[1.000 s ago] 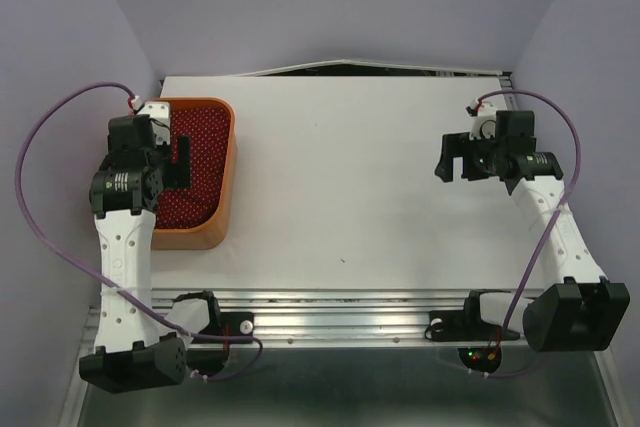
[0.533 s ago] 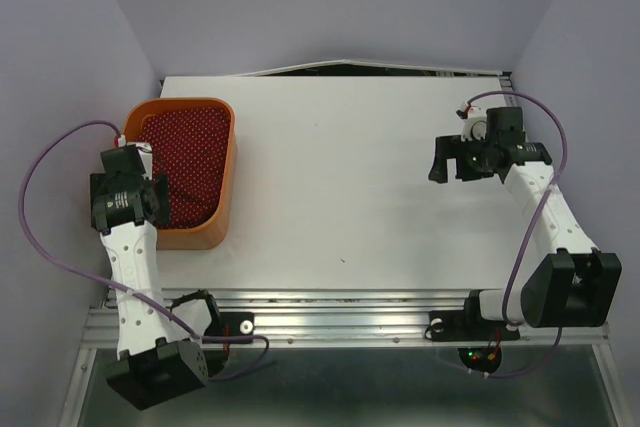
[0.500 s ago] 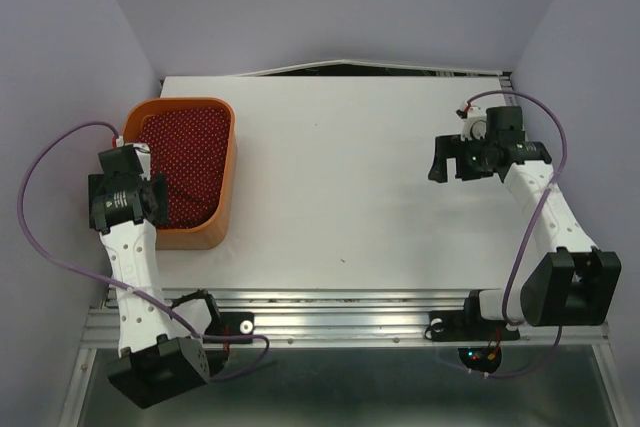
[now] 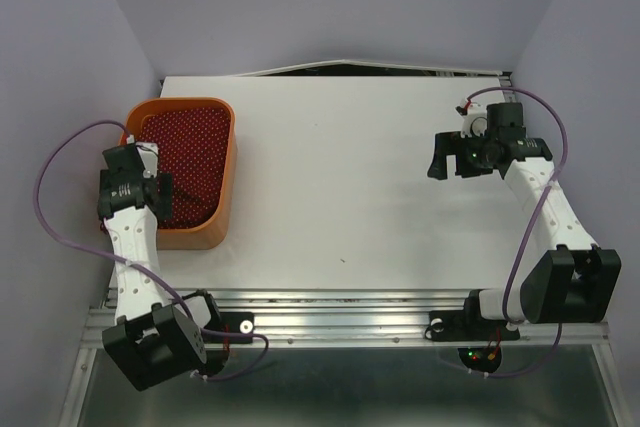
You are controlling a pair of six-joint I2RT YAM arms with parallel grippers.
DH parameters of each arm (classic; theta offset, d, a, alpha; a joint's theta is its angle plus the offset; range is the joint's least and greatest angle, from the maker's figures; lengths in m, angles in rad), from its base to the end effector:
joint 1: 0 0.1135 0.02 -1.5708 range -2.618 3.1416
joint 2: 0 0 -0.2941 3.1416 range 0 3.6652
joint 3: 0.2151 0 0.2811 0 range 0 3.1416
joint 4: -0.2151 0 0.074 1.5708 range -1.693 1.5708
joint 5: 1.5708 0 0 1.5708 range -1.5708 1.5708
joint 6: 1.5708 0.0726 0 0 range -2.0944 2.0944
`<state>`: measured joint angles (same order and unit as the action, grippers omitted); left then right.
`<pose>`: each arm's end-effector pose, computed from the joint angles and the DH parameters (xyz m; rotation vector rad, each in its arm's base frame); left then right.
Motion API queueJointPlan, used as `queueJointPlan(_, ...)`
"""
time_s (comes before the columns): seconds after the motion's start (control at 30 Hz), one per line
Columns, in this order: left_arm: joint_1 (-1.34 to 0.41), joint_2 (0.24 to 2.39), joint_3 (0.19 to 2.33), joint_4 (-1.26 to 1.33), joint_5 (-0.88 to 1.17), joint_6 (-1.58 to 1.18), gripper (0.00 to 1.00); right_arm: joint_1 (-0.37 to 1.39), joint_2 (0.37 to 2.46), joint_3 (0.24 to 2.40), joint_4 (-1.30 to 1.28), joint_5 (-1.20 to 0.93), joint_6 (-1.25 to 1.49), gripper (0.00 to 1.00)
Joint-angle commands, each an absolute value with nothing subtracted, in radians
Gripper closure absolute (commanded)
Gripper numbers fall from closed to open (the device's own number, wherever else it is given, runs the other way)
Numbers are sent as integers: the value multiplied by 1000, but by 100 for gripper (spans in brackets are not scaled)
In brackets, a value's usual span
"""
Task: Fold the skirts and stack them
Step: Grab the skirt from the pile
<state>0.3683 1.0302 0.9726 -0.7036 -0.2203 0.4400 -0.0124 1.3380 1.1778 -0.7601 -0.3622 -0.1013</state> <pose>0.2286 0.1052 0.3098 -0.0276 2.4036 0.6487 0.3190 0.0218 0.3022 -0.2595 2.4365 0.4002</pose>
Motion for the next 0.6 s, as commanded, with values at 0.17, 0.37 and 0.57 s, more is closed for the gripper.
queueJointPlan(0.17,379,1034,1028,-684,-149,403,49,-11,1335,1233,-765,-357,-112,0)
queueJointPlan(0.37,379,1069,1178,-744,-89,391,100,-11,1335,1244,-758,-354,-109,0)
queueJointPlan(0.57,374,1106,1572,-776,173,347,100,-11,1336,1273,-761,-379,-89,0)
